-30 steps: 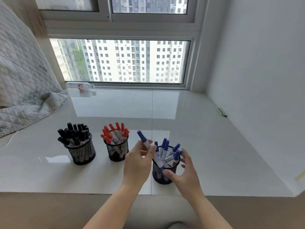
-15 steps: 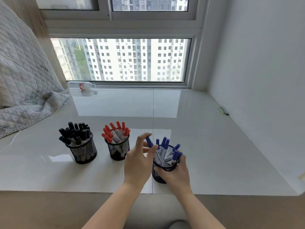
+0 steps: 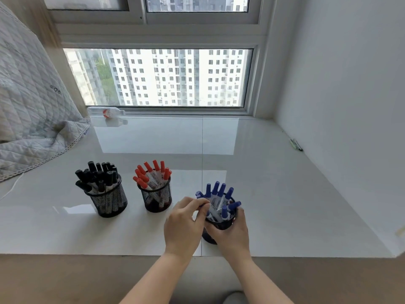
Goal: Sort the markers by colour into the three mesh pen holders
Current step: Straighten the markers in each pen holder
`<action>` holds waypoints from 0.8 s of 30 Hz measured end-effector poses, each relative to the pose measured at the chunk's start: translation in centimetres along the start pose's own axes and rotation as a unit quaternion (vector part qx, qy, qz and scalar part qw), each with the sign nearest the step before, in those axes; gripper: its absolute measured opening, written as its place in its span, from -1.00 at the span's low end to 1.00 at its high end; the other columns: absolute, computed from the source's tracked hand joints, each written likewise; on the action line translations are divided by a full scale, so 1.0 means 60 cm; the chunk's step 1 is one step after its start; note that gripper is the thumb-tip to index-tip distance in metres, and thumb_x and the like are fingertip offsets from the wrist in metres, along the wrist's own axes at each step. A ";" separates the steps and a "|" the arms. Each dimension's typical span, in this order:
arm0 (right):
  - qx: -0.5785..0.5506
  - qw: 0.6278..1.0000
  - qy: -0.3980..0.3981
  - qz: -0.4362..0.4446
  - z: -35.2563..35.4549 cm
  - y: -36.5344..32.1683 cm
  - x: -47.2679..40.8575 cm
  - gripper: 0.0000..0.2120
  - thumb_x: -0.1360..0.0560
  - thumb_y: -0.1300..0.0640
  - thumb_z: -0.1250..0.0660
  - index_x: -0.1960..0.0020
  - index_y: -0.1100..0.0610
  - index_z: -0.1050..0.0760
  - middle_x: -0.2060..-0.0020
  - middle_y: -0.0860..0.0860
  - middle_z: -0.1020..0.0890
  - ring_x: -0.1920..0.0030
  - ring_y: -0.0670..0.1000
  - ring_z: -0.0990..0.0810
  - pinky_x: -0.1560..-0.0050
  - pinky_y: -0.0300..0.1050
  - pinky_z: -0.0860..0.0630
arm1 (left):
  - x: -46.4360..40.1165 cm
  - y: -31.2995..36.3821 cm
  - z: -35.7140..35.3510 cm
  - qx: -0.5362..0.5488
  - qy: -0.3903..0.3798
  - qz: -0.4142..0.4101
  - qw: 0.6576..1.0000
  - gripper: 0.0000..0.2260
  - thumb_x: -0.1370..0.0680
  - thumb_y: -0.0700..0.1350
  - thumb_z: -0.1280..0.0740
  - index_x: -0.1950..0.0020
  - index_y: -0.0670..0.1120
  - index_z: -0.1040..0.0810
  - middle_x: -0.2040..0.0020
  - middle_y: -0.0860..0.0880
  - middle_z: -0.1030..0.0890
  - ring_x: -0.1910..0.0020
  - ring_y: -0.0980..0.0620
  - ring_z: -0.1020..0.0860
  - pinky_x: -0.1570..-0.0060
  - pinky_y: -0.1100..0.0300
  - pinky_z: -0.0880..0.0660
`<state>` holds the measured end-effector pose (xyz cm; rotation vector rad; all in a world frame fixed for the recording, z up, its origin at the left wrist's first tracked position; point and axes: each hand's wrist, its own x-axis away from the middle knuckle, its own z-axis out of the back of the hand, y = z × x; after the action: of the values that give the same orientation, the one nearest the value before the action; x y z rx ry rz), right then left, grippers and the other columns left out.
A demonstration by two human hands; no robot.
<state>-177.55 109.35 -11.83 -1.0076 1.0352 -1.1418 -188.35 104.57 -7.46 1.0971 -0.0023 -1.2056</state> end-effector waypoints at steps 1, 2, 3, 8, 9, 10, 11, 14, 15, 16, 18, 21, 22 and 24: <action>0.003 1.000 0.000 0.002 0.000 0.001 0.000 -0.43 -0.13 -0.08 -0.56 0.00 -0.19 -0.32 0.04 -0.19 -0.56 0.07 -0.23 -0.57 0.15 -0.33 -0.47 | -0.001 -0.003 -0.001 0.002 -0.002 0.002 1.000 -0.87 -0.48 0.01 -0.36 0.02 0.05 -0.65 0.15 0.13 -0.60 0.16 0.12 -0.58 0.24 0.13 -0.56; 0.006 1.000 0.000 0.004 0.000 0.001 0.000 -0.44 -0.14 -0.08 -0.56 0.00 -0.20 -0.31 0.04 -0.19 -0.56 0.07 -0.24 -0.57 0.17 -0.35 -0.46 | -0.001 -0.006 -0.001 0.009 -0.004 0.002 1.000 -0.84 -0.48 0.03 -0.34 0.00 0.06 -0.65 0.14 0.13 -0.59 0.15 0.12 -0.58 0.24 0.14 -0.56; 0.009 1.000 -0.001 0.005 0.000 0.001 0.001 -0.44 -0.14 -0.07 -0.56 0.01 -0.21 -0.30 0.03 -0.20 -0.56 0.07 -0.25 -0.56 0.18 -0.37 -0.46 | 0.000 -0.009 0.001 0.024 -0.009 0.004 1.000 -0.80 -0.48 0.06 -0.32 -0.03 0.07 -0.64 0.12 0.13 -0.57 0.14 0.14 -0.58 0.24 0.16 -0.56; 0.024 1.000 -0.012 0.005 -0.008 0.002 -0.001 -0.45 -0.16 -0.10 -0.55 0.01 -0.23 -0.29 0.04 -0.26 -0.54 0.05 -0.26 -0.55 0.17 -0.38 -0.45 | 0.025 -0.043 0.008 0.043 -0.048 0.043 0.997 -0.63 -0.49 0.13 -0.24 -0.29 0.10 -0.38 0.01 0.18 -0.49 0.07 0.25 -0.52 0.22 0.35 -0.45; 0.027 0.999 -0.016 0.003 -0.011 0.003 -0.003 -0.46 -0.15 -0.10 -0.55 0.02 -0.22 -0.29 0.05 -0.26 -0.54 0.06 -0.27 -0.55 0.17 -0.37 -0.44 | 0.031 -0.054 0.011 0.022 -0.052 0.065 0.996 -0.62 -0.50 0.12 -0.24 -0.30 0.10 -0.35 0.00 0.19 -0.48 0.05 0.25 -0.51 0.20 0.37 -0.41; 0.032 0.999 -0.021 0.000 -0.014 0.003 -0.007 -0.46 -0.15 -0.10 -0.55 0.02 -0.20 -0.30 0.06 -0.27 -0.55 0.07 -0.29 -0.55 0.17 -0.36 -0.44 | 0.035 -0.066 0.015 -0.012 -0.054 0.080 0.995 -0.62 -0.52 0.11 -0.24 -0.31 0.10 -0.33 -0.02 0.20 -0.48 0.01 0.23 -0.50 0.17 0.33 -0.40; 0.040 0.999 -0.026 -0.003 -0.018 0.001 -0.012 -0.46 -0.14 -0.10 -0.54 0.03 -0.18 -0.29 0.08 -0.27 -0.55 0.09 -0.32 -0.54 0.18 -0.36 -0.43 | 0.037 -0.077 0.020 -0.056 -0.062 0.090 0.992 -0.63 -0.53 0.10 -0.23 -0.32 0.09 -0.34 -0.06 0.18 -0.49 -0.05 0.18 -0.49 0.11 0.27 -0.40; 0.070 0.997 -0.044 -0.008 -0.034 -0.008 -0.032 -0.45 -0.11 -0.13 -0.51 0.04 -0.13 -0.27 0.15 -0.30 -0.53 0.15 -0.35 -0.51 0.24 -0.35 -0.39 | 0.035 -0.106 0.037 -0.200 -0.116 0.124 0.965 -0.58 -0.55 0.17 -0.13 -0.38 0.08 -0.32 -0.29 0.09 -0.44 -0.28 0.06 -0.36 -0.17 0.11 -0.33; 0.075 0.996 -0.050 -0.011 -0.040 -0.011 -0.040 -0.45 -0.12 -0.12 -0.51 0.04 -0.11 -0.27 0.15 -0.29 -0.52 0.14 -0.31 -0.52 0.23 -0.30 -0.40 | 0.033 -0.115 0.043 -0.245 -0.141 0.137 0.949 -0.54 -0.54 0.21 -0.11 -0.40 0.09 -0.28 -0.35 0.08 -0.40 -0.33 0.04 -0.31 -0.23 0.09 -0.29; 0.076 0.996 -0.052 -0.011 -0.046 -0.014 -0.048 -0.44 -0.13 -0.11 -0.52 0.02 -0.10 -0.27 0.14 -0.27 -0.52 0.12 -0.26 -0.52 0.20 -0.25 -0.42 | 0.032 -0.123 0.048 -0.284 -0.167 0.146 0.933 -0.50 -0.53 0.25 -0.10 -0.43 0.10 -0.24 -0.38 0.07 -0.35 -0.37 0.02 -0.26 -0.28 0.07 -0.25; 0.074 0.996 -0.055 -0.013 -0.057 -0.019 -0.062 -0.44 -0.15 -0.08 -0.52 0.00 -0.10 -0.26 0.10 -0.24 -0.52 0.08 -0.16 -0.54 0.15 -0.18 -0.45 | 0.032 -0.136 0.054 -0.331 -0.223 0.167 0.901 -0.43 -0.50 0.30 -0.11 -0.46 0.12 -0.16 -0.44 0.02 -0.26 -0.44 -0.04 -0.16 -0.33 -0.02 -0.21; 0.066 0.996 -0.058 -0.016 -0.072 -0.024 -0.080 -0.44 -0.17 -0.05 -0.53 -0.01 -0.12 -0.25 0.07 -0.22 -0.53 0.07 -0.12 -0.55 0.13 -0.14 -0.45 | 0.036 -0.146 0.057 -0.348 -0.268 0.186 0.879 -0.39 -0.47 0.32 -0.10 -0.47 0.13 -0.13 -0.50 0.01 -0.15 -0.48 -0.08 -0.06 -0.37 -0.15 -0.15; 0.063 0.996 -0.057 -0.019 -0.076 -0.025 -0.085 -0.44 -0.17 -0.04 -0.53 0.00 -0.12 -0.25 0.08 -0.22 -0.53 0.08 -0.12 -0.54 0.13 -0.14 -0.45 | 0.036 -0.148 0.057 -0.351 -0.271 0.184 0.877 -0.38 -0.47 0.33 -0.10 -0.47 0.13 -0.12 -0.50 0.02 -0.14 -0.49 -0.08 -0.04 -0.37 -0.17 -0.14; 0.053 0.997 -0.054 -0.024 -0.084 -0.027 -0.097 -0.46 -0.18 -0.03 -0.53 0.03 -0.11 -0.24 0.07 -0.21 -0.54 0.08 -0.11 -0.55 0.14 -0.15 -0.45 | 0.034 -0.150 0.057 -0.355 -0.273 0.184 0.875 -0.38 -0.46 0.34 -0.09 -0.47 0.14 -0.12 -0.51 0.04 -0.12 -0.49 -0.07 -0.03 -0.37 -0.20 -0.12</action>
<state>-183.43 114.44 -10.73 -1.0029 0.8597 -1.1554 -195.94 101.28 -12.81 0.0786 -0.1826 -1.0002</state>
